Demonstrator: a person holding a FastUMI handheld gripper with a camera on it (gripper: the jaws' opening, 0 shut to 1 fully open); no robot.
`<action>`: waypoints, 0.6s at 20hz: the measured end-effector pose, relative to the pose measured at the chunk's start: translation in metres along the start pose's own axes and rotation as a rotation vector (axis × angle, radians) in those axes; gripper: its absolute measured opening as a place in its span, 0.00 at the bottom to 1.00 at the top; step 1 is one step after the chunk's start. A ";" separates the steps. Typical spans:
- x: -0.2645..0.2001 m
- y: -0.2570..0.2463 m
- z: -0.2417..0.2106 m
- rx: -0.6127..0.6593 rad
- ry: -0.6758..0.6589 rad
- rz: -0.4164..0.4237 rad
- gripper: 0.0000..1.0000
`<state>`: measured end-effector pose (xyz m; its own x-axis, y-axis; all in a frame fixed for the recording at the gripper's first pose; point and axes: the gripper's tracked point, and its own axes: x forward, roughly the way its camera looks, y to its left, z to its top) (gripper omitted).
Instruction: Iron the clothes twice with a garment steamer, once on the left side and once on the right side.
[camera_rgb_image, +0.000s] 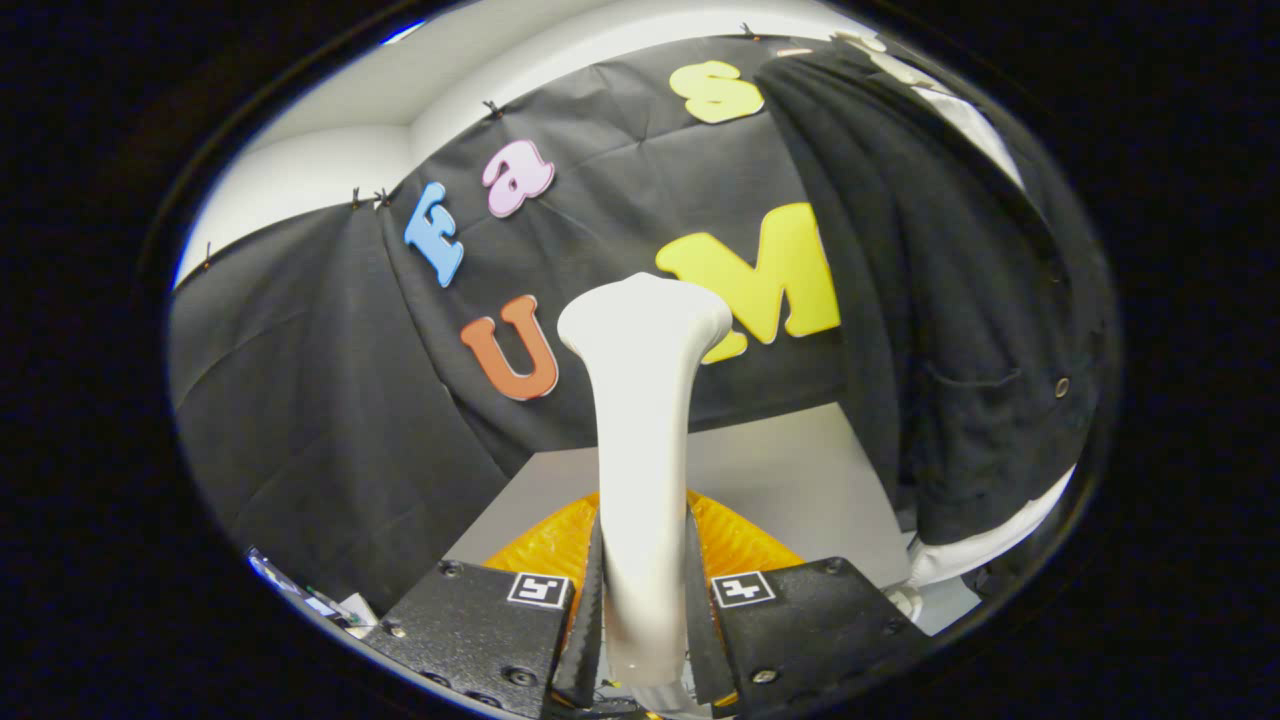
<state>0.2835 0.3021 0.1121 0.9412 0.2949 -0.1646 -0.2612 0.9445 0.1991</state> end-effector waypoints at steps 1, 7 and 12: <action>-0.014 -0.003 0.001 -0.009 -0.024 -0.003 0.39; -0.096 -0.059 0.019 -0.048 -0.133 -0.113 0.39; -0.155 -0.113 0.088 -0.047 -0.309 -0.189 0.39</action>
<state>0.1863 0.1369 0.1997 0.9922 0.0640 0.1070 -0.0794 0.9860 0.1468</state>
